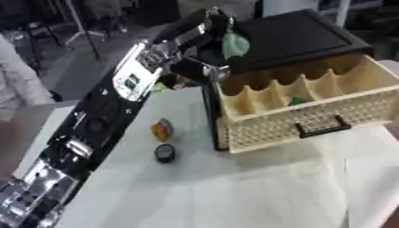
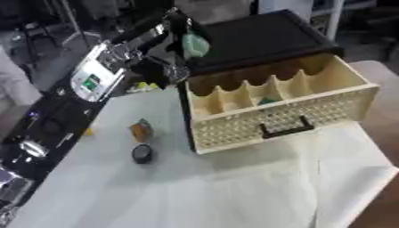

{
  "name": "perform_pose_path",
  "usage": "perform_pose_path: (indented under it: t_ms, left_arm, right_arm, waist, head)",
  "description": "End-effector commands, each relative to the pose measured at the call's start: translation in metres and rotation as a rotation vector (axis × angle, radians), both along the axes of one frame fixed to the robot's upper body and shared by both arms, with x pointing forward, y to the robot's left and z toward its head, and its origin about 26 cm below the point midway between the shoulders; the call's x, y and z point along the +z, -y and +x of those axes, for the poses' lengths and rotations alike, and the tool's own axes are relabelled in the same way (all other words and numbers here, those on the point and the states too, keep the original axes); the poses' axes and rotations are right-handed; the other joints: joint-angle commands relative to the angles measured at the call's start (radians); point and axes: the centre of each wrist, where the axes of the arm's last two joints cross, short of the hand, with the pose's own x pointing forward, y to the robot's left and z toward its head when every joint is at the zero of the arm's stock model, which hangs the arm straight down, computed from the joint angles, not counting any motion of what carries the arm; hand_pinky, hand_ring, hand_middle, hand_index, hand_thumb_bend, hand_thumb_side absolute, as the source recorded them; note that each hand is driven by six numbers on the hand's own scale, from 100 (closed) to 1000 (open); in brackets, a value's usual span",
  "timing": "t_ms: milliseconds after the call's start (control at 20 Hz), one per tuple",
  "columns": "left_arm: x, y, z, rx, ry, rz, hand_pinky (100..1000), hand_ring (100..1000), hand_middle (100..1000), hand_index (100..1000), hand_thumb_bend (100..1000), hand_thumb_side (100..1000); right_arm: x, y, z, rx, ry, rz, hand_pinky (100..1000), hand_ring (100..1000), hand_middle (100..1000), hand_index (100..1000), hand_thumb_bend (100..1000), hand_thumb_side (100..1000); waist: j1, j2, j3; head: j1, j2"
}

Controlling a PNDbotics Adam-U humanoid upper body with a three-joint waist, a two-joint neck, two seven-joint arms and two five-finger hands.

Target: Pick up objects from table and place into drawer.

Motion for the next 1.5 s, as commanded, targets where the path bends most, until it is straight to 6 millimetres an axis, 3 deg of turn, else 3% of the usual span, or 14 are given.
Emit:
perform_pose_path:
  t_ms: [50,550,750,1050,1500]
  left_arm:
    - [0.016,0.002,-0.002,-0.077,0.098,0.077,100,312,229,620,100,253]
    - [0.006,-0.004,0.007,-0.043,0.085,0.033,116,345,257,643,100,253]
    - [0.003,-0.005,0.008,-0.043,0.092,0.042,173,408,328,690,100,261]
    - [0.006,0.0,0.005,-0.075,0.12,0.028,217,474,405,765,100,451]
    - [0.01,0.005,0.002,-0.116,0.121,-0.006,235,507,460,819,100,574]
  right_arm:
    - [0.008,-0.001,-0.004,0.014,0.031,0.0,335,463,497,644,100,413]
    - [0.009,-0.003,-0.003,0.022,0.035,0.007,337,462,496,644,100,405]
    - [0.009,-0.002,-0.003,0.022,0.035,0.011,338,462,496,644,100,403]
    - [0.008,-0.002,-0.003,0.023,0.034,0.018,340,462,496,644,100,395]
    - [0.006,-0.003,-0.003,0.026,0.03,0.029,348,463,495,643,100,387]
  waist:
    - [-0.007,-0.013,-0.002]
    - [0.001,-0.009,-0.016]
    - [0.002,-0.008,-0.019]
    - [0.004,-0.009,-0.021]
    - [0.012,-0.016,-0.029]
  head:
    - [0.007,-0.012]
    - [0.015,-0.026]
    - [0.014,-0.028]
    - [0.016,-0.026]
    - [0.017,-0.031]
